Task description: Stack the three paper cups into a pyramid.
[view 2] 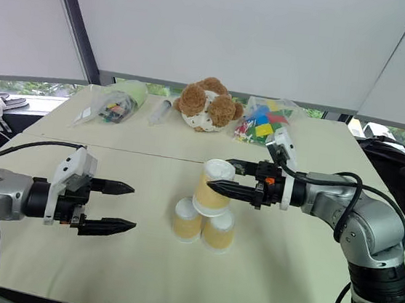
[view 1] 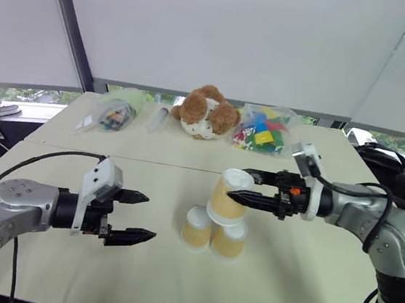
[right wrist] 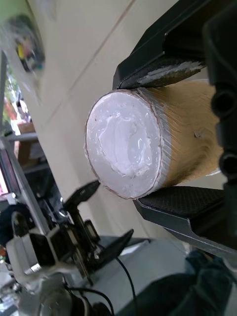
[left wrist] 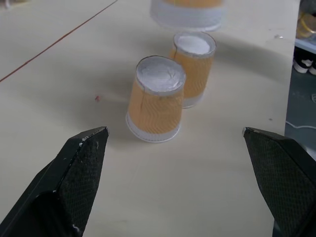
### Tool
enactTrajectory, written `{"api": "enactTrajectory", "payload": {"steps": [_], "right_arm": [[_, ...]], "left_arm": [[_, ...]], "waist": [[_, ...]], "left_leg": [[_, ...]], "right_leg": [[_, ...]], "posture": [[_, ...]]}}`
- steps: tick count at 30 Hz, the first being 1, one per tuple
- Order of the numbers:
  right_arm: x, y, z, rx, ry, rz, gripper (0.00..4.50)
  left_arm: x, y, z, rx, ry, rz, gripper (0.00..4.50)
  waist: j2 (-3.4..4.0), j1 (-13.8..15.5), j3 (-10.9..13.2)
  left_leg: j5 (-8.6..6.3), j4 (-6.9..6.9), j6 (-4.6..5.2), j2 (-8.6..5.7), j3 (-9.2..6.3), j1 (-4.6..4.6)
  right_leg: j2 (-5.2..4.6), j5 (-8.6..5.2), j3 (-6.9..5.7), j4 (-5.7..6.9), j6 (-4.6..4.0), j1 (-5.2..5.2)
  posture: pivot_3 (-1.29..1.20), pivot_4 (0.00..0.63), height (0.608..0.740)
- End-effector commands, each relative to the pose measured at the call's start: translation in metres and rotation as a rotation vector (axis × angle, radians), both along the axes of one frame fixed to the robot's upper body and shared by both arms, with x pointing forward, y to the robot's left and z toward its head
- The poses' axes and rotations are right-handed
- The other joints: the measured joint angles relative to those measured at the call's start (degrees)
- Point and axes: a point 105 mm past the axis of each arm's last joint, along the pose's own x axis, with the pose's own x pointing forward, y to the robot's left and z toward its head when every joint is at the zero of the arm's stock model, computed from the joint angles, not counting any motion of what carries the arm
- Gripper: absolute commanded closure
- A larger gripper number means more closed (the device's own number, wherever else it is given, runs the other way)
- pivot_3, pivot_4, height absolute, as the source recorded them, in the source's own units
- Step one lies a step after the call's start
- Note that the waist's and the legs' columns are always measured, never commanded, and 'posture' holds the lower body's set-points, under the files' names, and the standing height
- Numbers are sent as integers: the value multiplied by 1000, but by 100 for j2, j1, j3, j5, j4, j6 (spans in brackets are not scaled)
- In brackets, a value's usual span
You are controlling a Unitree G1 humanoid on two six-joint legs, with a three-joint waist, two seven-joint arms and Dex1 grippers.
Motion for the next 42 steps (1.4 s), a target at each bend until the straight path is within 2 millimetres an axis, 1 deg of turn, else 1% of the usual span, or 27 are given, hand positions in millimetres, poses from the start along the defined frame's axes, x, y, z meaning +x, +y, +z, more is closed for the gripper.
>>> {"api": "enactTrajectory", "payload": {"steps": [1,5,10,19,24,26,27,28,29,34,36,42], "right_arm": [[-4,3,1,-2,-21,17,2068],[-1,3,-7,-16,-13,11,2068],[3,5,-18,-39,-22,15,2068],[7,10,-19,-29,-57,25,2068],[9,9,-23,-40,-60,27,2068],[10,9,-23,-46,-68,25,1003],[10,9,-23,-47,-70,26,707],[10,9,-23,-49,-72,29,217],[9,9,-23,-50,-72,31,97],[10,9,-18,-46,-96,17,97],[11,8,-13,-33,-105,14,97],[10,-5,27,86,-126,-7,97]], "left_arm": [[-3,-3,9,-16,-56,-6,0],[0,-7,14,-45,-84,1,0],[0,-9,10,-36,-77,-2,0],[-2,-10,4,-30,-68,1,0],[0,-10,4,-29,-73,3,0],[0,-10,4,-30,-73,2,0],[0,-10,4,-31,-72,2,0],[0,-10,4,-31,-72,1,0],[0,-10,4,-31,-72,1,0],[1,-11,4,-43,-70,0,0],[2,-11,4,-48,-69,1,0],[5,-12,6,-72,-71,1,0]], "waist": [[0,-3,0],[0,2,0],[0,-3,0],[0,-5,0],[0,2,0],[0,0,0],[0,0,0],[0,0,0],[0,0,0],[0,0,0],[0,1,0],[0,4,0]], "left_leg": [[0,0,0,0,0,0],[0,-1,0,0,-1,0],[0,-3,0,0,0,0],[1,-4,-1,1,-1,0],[1,-3,-2,0,1,1],[1,-3,-2,0,1,1],[1,-3,-2,0,1,0],[1,-3,-2,0,1,0],[1,-3,-2,0,1,0],[1,-3,-2,0,1,0],[1,-3,-2,0,1,0],[2,-2,-3,0,0,0]], "right_leg": [[0,0,0,0,0,0],[2,3,-1,1,5,-1],[3,3,-1,1,6,-2],[6,3,0,2,6,-3],[6,3,-1,2,6,-2],[6,3,-1,2,6,-2],[6,3,-1,2,6,-2],[7,3,-1,2,6,-2],[7,3,-1,2,6,-2],[7,3,-1,3,6,-2],[7,3,-1,3,6,-2],[7,4,-1,4,7,-1]], "posture": [[0,150,740],[0,150,740],[0,150,740],[0,150,740],[0,150,740],[0,150,740],[0,150,740],[0,150,740],[0,150,740],[0,150,740],[0,150,740],[0,150,740]]}}
